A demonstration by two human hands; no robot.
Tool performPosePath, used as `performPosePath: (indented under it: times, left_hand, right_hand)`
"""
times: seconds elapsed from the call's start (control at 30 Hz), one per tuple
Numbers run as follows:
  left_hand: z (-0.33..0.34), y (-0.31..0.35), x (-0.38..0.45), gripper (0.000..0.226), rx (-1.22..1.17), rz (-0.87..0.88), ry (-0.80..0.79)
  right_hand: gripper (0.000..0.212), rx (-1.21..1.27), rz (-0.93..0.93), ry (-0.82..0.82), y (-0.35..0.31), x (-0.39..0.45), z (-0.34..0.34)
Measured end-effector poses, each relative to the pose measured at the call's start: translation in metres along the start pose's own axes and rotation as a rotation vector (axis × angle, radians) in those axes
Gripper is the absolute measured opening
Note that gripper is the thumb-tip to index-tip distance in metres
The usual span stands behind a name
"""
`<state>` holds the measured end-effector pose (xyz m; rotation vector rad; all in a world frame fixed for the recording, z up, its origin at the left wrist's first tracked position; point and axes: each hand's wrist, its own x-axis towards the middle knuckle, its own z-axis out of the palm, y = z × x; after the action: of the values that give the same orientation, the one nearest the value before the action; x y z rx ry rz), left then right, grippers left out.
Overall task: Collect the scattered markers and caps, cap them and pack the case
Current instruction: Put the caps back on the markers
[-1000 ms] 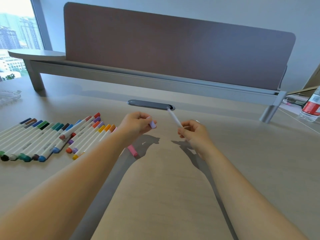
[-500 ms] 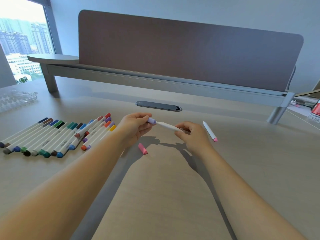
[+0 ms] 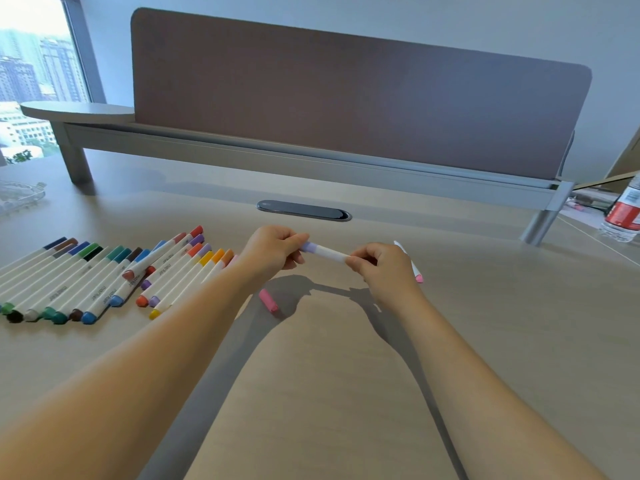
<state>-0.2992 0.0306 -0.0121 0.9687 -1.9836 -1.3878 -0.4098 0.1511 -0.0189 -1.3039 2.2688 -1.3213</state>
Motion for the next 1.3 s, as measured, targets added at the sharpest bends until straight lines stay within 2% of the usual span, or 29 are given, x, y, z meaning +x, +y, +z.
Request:
performPosePath:
  times: [0.17,0.3,0.4,0.5,0.63,0.77,0.93,1.1,1.2,1.3]
  left_hand:
    - [0.005,0.003,0.006,0.027,-0.058,0.004,-0.004]
    - [0.014,0.008,0.01,0.012,-0.154,0.045,-0.047]
    - [0.022,0.012,0.016,0.026,-0.344,0.006,-0.036]
    - [0.022,0.014,0.024,0.03,-0.454,-0.061,-0.013]
    - [0.025,0.009,0.035,0.028,-0.251,-0.07,0.015]
    - [0.024,0.005,0.041,0.015,-0.134,-0.079,-0.012]
    - [0.01,0.002,0.042,0.016,0.005,-0.062,0.011]
    - [-0.016,-0.01,0.031,0.015,0.239,-0.003,-0.008]
    - [-0.027,-0.016,0.019,0.038,0.372,-0.003,0.015]
    - [-0.033,-0.024,0.004,0.038,0.522,0.027,0.066]
  right_hand:
    - [0.013,-0.001,0.024,-0.001,-0.001,0.004,-0.002]
    - [0.015,0.004,0.043,-0.02,-0.003,0.004,0.002]
    - [0.028,0.002,0.055,-0.005,-0.002,0.01,0.003]
    - [0.029,-0.129,0.062,0.113,0.013,0.021,-0.004]
    - [0.037,-0.501,0.176,0.174,0.042,0.037,-0.013]
    - [0.052,-0.592,0.271,0.11,0.052,0.044,-0.015]
    - [0.028,-0.676,0.274,0.1,0.047,0.05,-0.009]
    - [0.028,-0.644,0.281,0.048,0.032,0.044,0.006]
    - [0.027,-0.533,0.275,0.035,0.025,0.036,0.014]
    - [0.029,-0.425,0.25,0.021,0.016,0.025,0.021]
